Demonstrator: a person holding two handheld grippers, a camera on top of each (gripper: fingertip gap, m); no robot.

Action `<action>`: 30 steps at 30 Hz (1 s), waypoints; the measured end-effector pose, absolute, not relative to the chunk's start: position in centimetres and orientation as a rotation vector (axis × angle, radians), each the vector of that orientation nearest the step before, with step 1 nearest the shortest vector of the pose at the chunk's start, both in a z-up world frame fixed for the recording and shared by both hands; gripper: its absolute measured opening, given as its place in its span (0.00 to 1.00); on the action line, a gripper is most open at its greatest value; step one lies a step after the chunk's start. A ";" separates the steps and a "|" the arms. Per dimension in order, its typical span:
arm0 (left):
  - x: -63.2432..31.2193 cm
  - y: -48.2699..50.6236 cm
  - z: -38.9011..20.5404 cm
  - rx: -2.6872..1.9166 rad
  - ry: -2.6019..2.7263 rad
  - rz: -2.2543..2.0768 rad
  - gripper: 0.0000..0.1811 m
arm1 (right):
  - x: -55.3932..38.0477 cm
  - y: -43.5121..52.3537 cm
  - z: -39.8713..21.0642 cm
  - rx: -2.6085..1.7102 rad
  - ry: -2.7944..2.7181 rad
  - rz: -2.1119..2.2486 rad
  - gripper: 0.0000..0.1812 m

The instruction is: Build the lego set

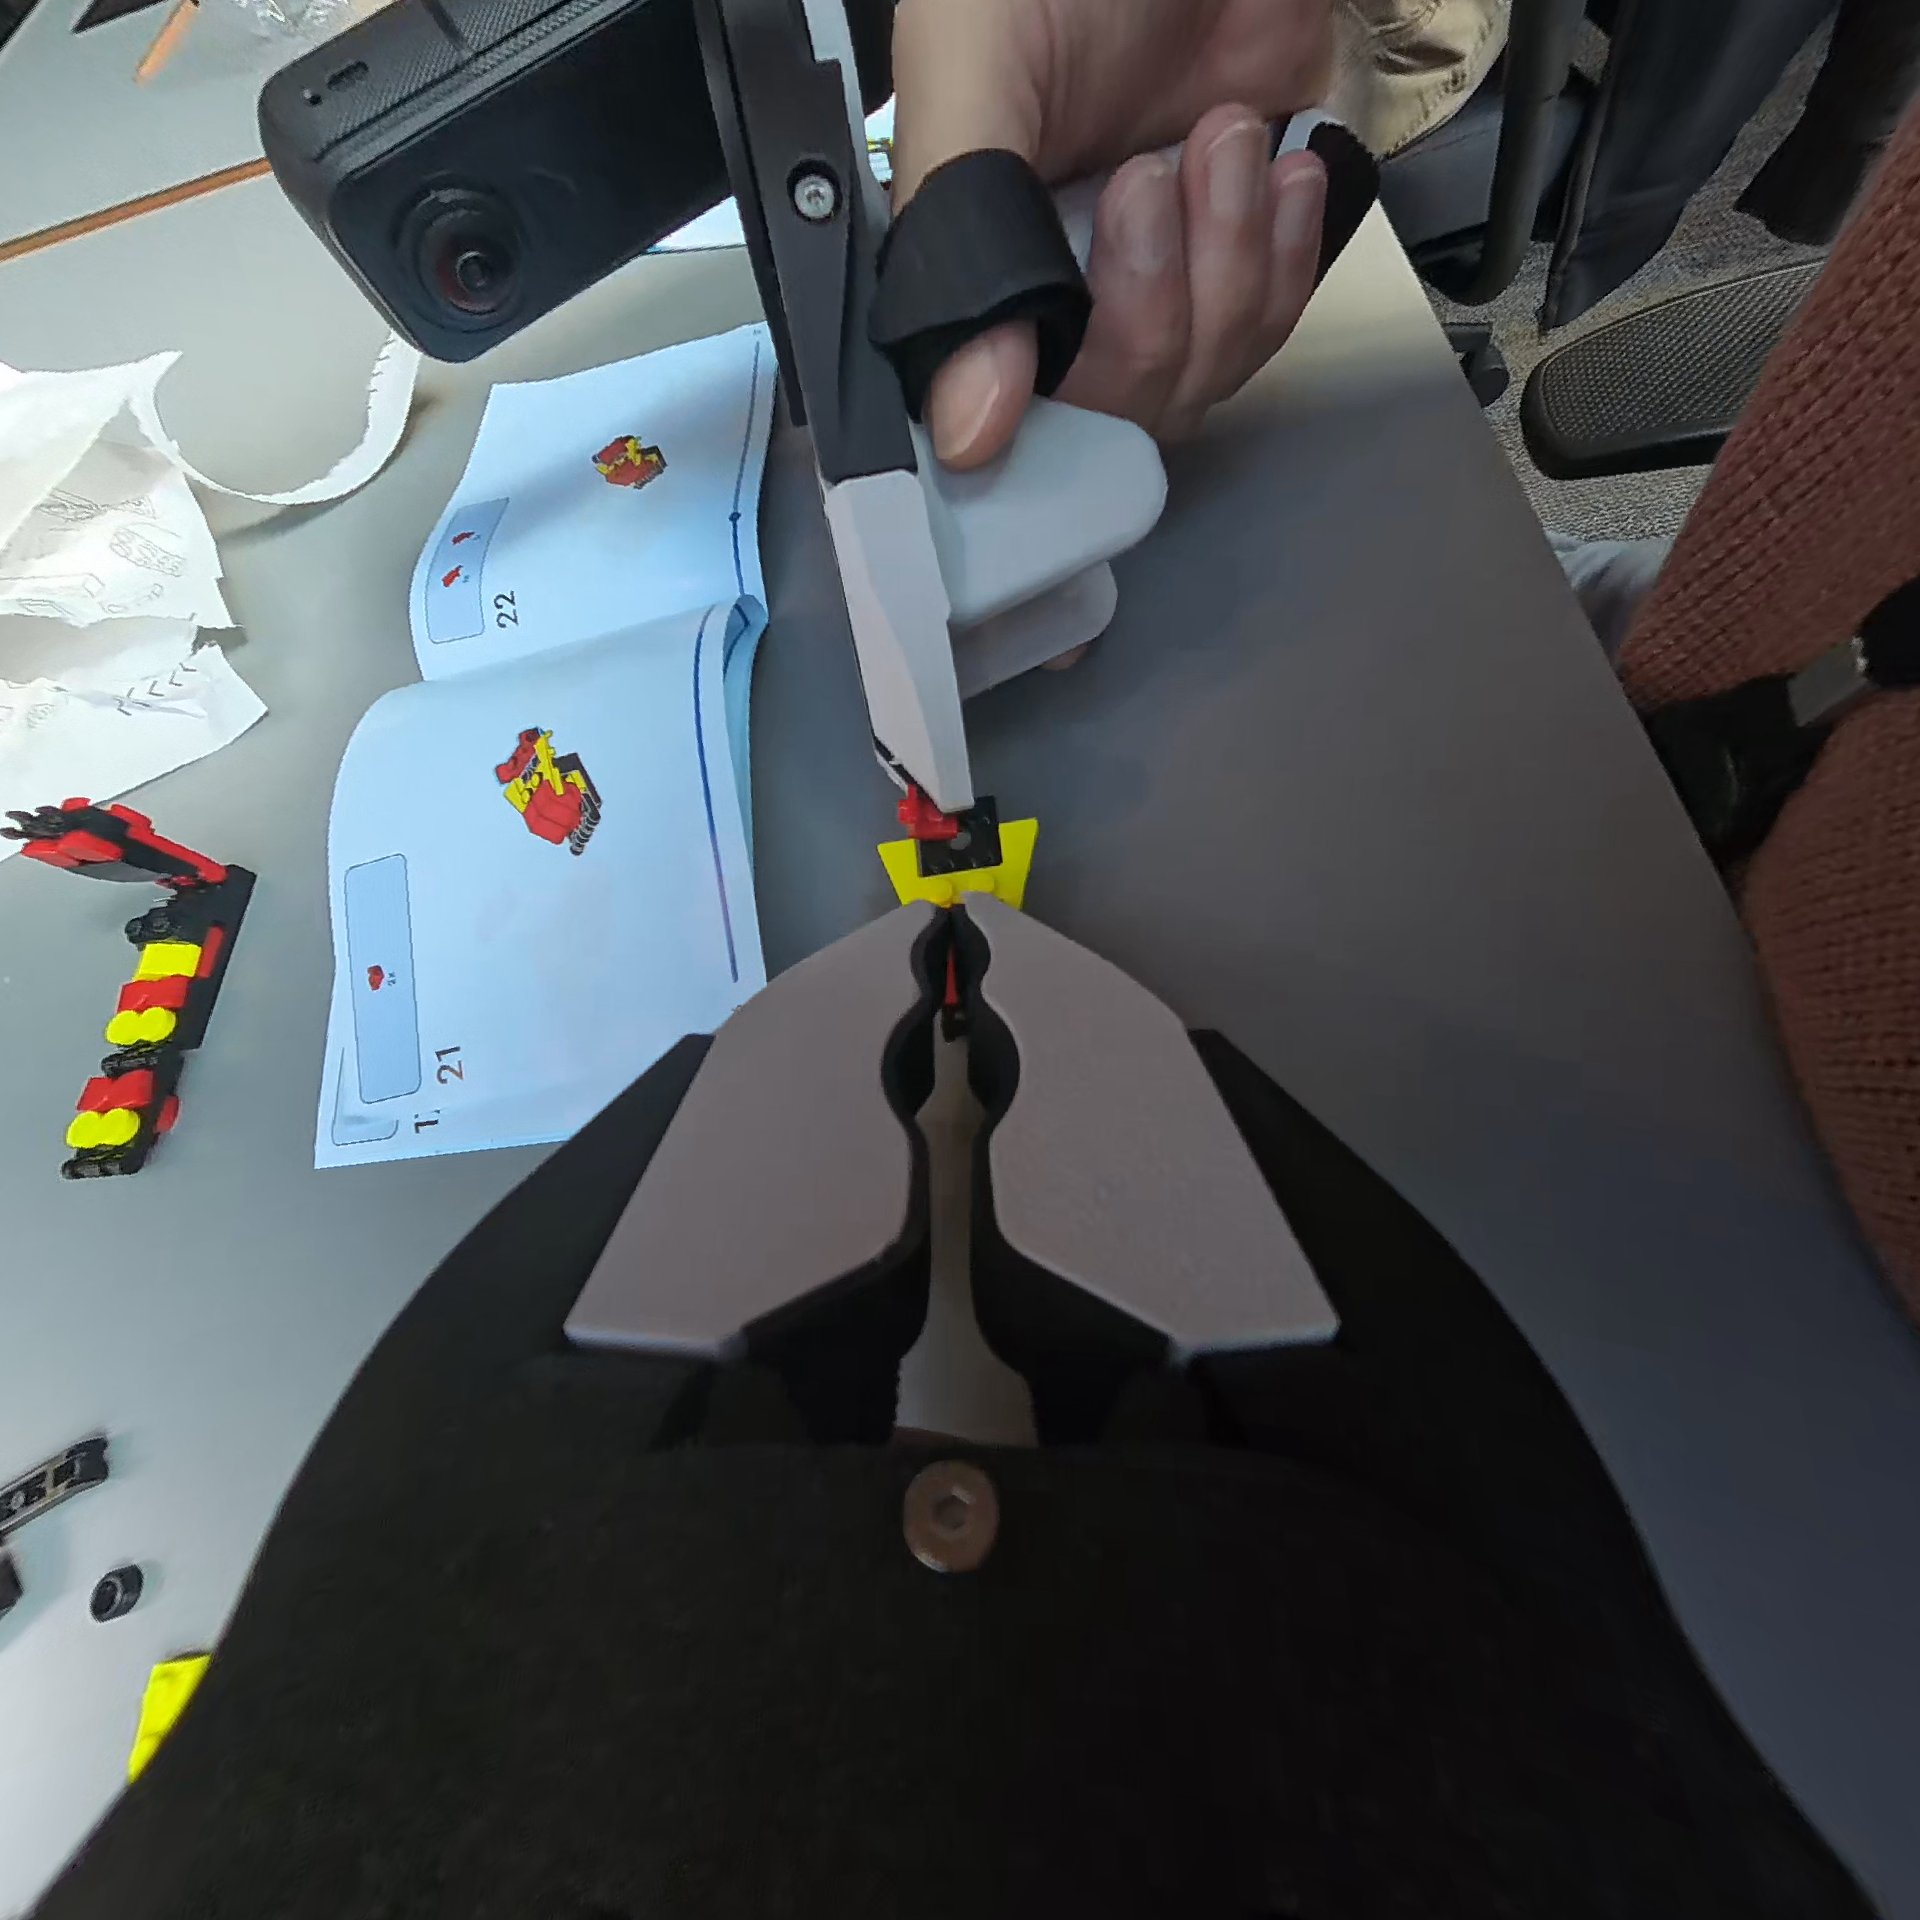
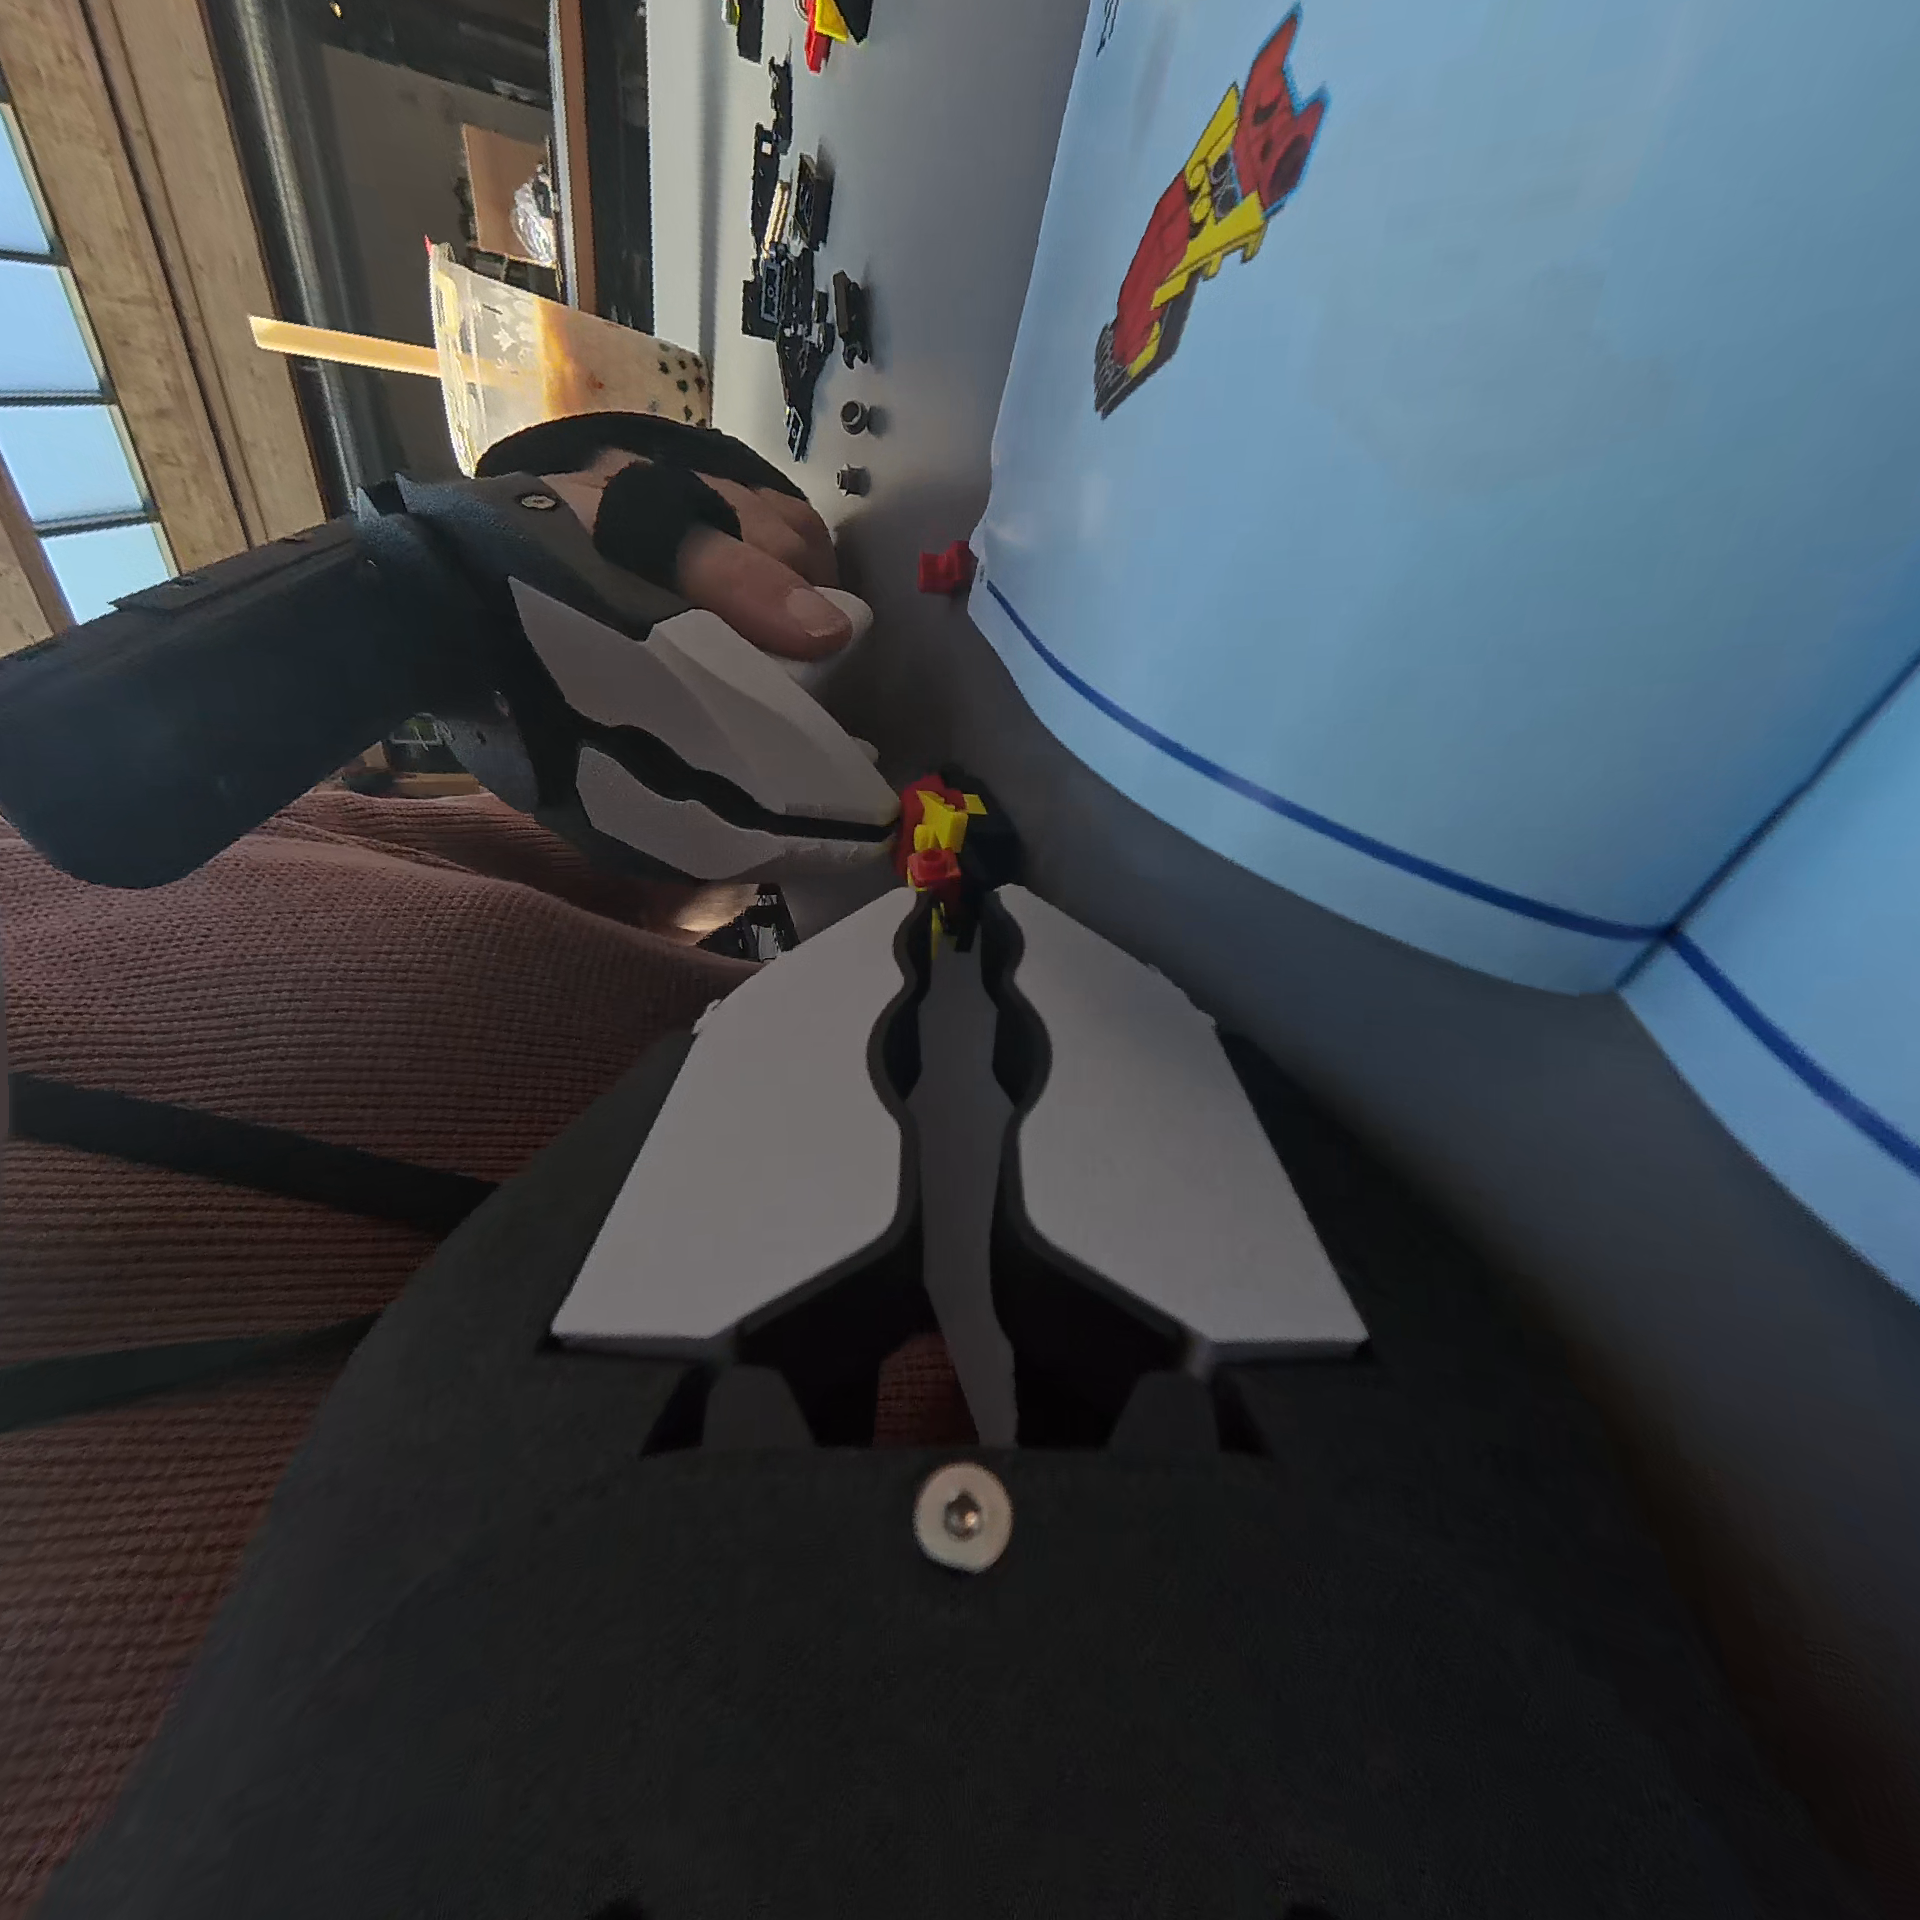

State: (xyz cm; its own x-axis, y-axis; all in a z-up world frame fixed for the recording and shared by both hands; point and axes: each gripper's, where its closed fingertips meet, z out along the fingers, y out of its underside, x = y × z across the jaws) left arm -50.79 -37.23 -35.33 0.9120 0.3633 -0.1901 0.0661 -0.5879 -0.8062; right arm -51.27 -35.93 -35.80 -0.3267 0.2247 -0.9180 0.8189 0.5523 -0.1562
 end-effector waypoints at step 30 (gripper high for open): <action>-51.7 -37.7 -35.4 -2.179 -0.365 0.437 0.00 | -51.3 -37.3 -36.0 0.876 1.854 -0.835 0.05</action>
State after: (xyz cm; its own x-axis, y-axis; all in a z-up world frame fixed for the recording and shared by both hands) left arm -51.73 -37.73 -35.44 0.8959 0.4061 -0.1802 0.1045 -0.5868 -0.8030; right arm -51.29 -37.35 -36.01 -0.3493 0.2281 -0.9088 0.8316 0.5224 -0.1884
